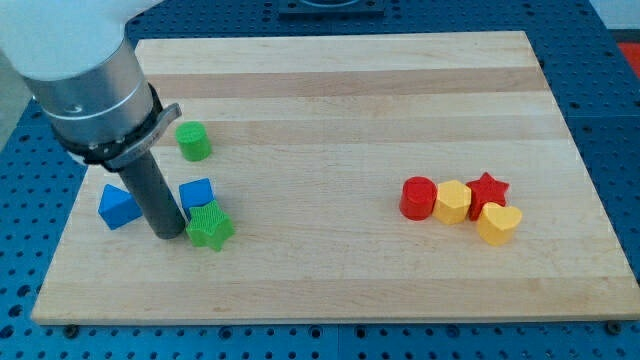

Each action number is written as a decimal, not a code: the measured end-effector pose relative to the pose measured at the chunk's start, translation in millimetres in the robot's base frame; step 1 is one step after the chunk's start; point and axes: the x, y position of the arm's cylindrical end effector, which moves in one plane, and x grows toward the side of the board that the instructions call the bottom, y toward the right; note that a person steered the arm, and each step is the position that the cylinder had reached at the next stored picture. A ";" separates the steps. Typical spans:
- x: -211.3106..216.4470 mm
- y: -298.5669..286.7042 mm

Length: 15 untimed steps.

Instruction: Slide blue triangle towards bottom center

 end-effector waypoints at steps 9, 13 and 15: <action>10.0 -128.8; -26.2 -23.7; -14.3 101.2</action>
